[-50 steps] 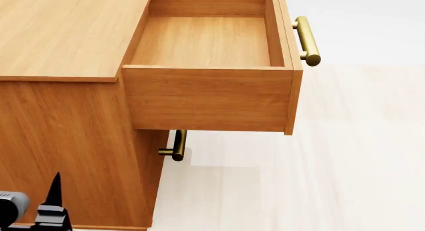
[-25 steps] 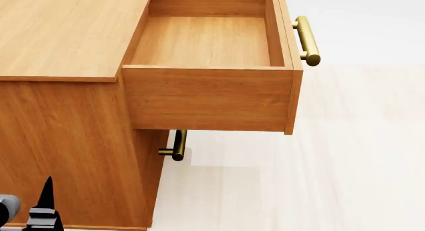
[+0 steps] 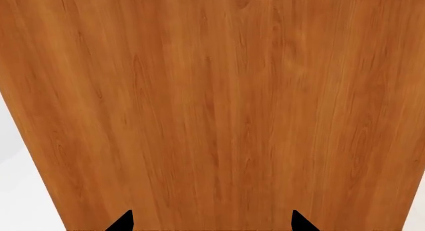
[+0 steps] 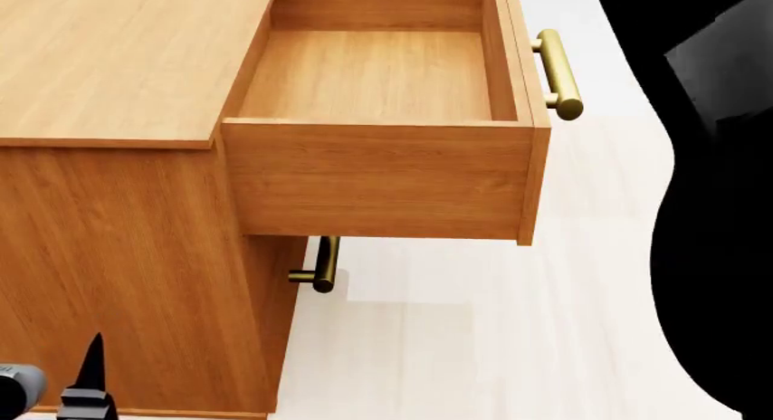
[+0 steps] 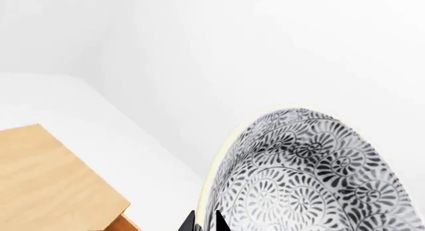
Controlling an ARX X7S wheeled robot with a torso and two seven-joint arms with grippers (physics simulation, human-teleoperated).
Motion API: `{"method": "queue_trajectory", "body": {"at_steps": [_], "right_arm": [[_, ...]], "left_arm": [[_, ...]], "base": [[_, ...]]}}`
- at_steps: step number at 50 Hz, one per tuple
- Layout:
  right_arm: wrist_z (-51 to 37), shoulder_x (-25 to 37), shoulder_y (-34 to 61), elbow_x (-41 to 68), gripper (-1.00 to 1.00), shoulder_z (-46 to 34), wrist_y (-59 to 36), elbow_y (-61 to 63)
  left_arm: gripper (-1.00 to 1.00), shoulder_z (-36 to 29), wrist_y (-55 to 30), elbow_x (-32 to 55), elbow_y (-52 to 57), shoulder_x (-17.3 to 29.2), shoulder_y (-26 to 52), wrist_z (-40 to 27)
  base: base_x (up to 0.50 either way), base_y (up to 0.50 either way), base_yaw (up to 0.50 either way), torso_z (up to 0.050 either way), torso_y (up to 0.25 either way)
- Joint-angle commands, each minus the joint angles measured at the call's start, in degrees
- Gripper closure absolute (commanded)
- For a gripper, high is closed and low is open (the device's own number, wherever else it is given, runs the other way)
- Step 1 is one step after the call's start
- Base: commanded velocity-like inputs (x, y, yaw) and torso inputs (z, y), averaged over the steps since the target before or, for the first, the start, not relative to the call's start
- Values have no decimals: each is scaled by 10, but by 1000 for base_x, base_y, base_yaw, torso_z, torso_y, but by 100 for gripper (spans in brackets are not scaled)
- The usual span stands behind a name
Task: Put the bowl on top of the cabinet.
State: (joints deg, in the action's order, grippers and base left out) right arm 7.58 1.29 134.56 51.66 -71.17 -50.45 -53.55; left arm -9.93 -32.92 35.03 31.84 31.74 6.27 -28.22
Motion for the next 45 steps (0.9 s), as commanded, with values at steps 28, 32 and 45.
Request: {"method": "queue_trajectory", "body": {"at_steps": [28, 32, 45], "right_arm": [[-61, -13, -22, 255, 100, -181, 145, 155], [-57, -13, -33, 261, 100, -181, 162, 170], [15, -13, -46, 248, 100, -183, 224, 217]], "left_arm": [[-100, -31, 93, -58, -84, -18, -12, 45], [-100, -38, 102, -66, -103, -21, -8, 53], [-100, -39, 116, -69, -131, -25, -5, 62]], "base": [[0, 0, 0, 0, 1], [0, 0, 0, 0, 0], [0, 0, 0, 0, 1]]}}
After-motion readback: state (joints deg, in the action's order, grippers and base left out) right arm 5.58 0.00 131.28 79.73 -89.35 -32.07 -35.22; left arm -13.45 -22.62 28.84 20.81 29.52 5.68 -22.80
